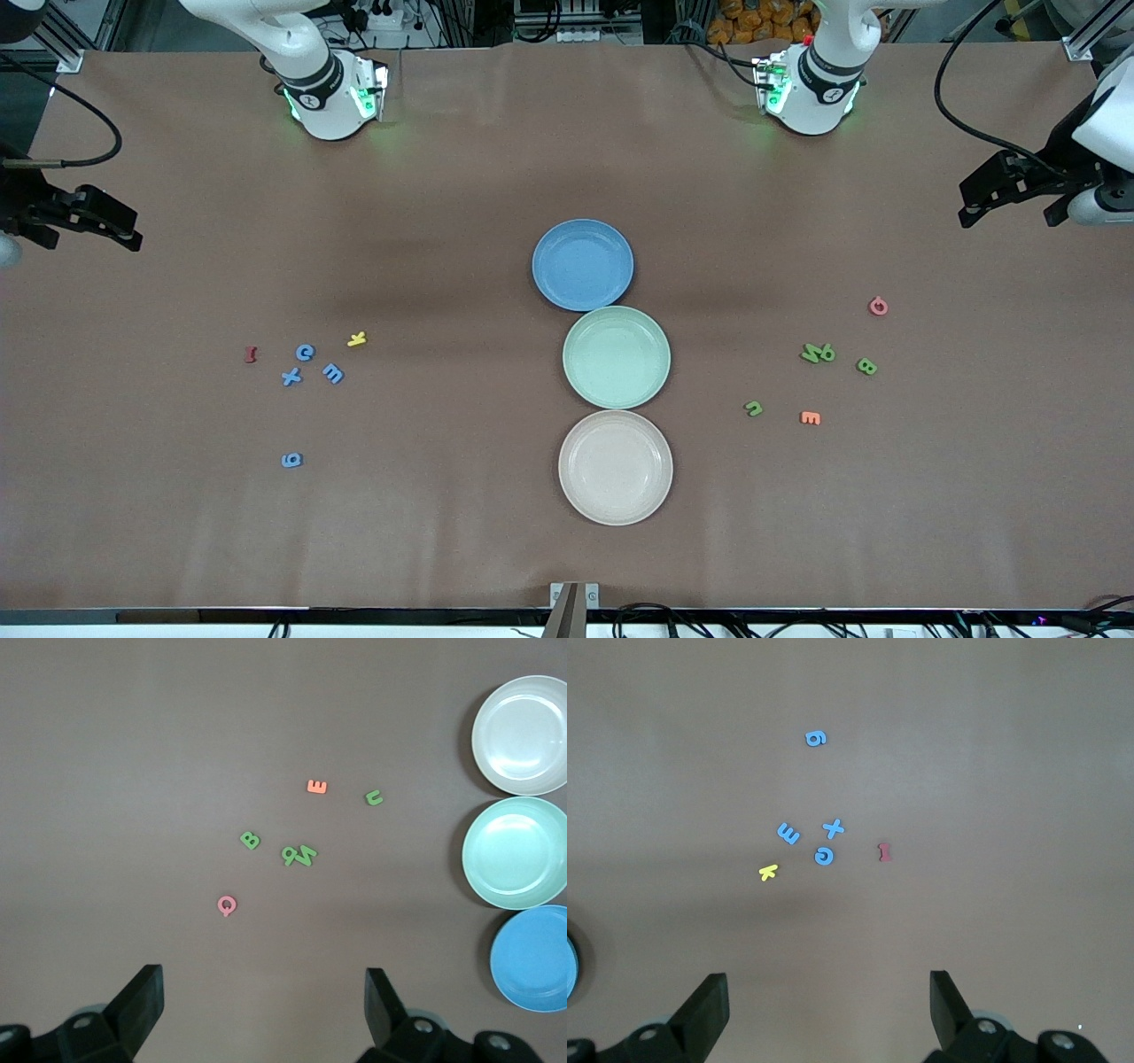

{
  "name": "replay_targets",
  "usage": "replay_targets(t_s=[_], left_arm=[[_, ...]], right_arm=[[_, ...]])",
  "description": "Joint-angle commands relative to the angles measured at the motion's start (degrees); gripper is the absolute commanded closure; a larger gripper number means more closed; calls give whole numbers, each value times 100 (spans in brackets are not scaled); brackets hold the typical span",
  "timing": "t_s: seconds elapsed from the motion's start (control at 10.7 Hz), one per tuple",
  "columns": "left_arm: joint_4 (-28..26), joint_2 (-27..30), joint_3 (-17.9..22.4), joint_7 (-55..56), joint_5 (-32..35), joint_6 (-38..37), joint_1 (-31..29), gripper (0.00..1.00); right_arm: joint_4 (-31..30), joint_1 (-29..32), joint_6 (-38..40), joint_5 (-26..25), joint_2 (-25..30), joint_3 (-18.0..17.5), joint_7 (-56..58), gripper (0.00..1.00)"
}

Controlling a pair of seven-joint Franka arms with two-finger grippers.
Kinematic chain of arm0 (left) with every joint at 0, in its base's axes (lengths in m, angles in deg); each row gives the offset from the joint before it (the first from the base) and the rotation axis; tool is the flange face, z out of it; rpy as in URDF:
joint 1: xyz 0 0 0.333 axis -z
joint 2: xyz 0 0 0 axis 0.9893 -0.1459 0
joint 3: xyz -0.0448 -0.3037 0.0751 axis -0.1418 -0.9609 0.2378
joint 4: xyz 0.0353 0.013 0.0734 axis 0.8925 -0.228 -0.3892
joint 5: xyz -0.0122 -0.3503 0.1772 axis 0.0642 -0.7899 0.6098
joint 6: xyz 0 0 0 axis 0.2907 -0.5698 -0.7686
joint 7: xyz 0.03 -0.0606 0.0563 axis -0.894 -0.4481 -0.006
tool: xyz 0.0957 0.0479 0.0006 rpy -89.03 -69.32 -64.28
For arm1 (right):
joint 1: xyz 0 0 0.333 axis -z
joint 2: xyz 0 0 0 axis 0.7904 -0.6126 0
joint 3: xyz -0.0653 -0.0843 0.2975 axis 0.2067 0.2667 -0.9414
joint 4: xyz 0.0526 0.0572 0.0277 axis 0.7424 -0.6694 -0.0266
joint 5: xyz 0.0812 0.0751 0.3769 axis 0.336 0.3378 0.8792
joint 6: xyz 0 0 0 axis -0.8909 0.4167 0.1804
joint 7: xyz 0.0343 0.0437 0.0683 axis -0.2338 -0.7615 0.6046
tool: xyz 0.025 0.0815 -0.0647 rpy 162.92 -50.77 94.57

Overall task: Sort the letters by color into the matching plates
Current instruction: 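Move the right gripper toward the blue letters while the left gripper reaches green letters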

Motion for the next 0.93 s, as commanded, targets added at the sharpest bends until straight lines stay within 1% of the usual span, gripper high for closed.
replay_targets(t_s=[0.0,0.19,0.28,0.37,0.56,0.65,0.75,0.84], left_arm=[[76,14,-6,-52,-186,-114,-92,0],[59,-73,-6,-70,-186,-114,-136,0],[50,-274,-6,-61,-186,-71,-127,0],[-46,-415,-23,-96,-177,164,-145,0],[-572,-626,-6,-840,-177,919,-154,0],[-757,-802,-6,-843,-177,1131,-267,0],[-846,-969,-6,-826,-186,1255,-346,0],[-838,-1118,-6,-817,-186,1257,-443,0]], right_arm=[[-44,-18,20,-101,107,-8,-40,0],[-44,-9,20,-101,107,-8,-40,0],[-44,0,20,-101,107,-8,-40,0],[-52,0,20,-101,98,-8,-40,0],[-131,35,-146,-75,29,-8,-49,0],[-366,44,-469,-57,-15,-8,-57,0],[-726,88,-951,-31,-25,-8,-57,0],[-1042,105,-1391,39,-94,-8,-57,0]])
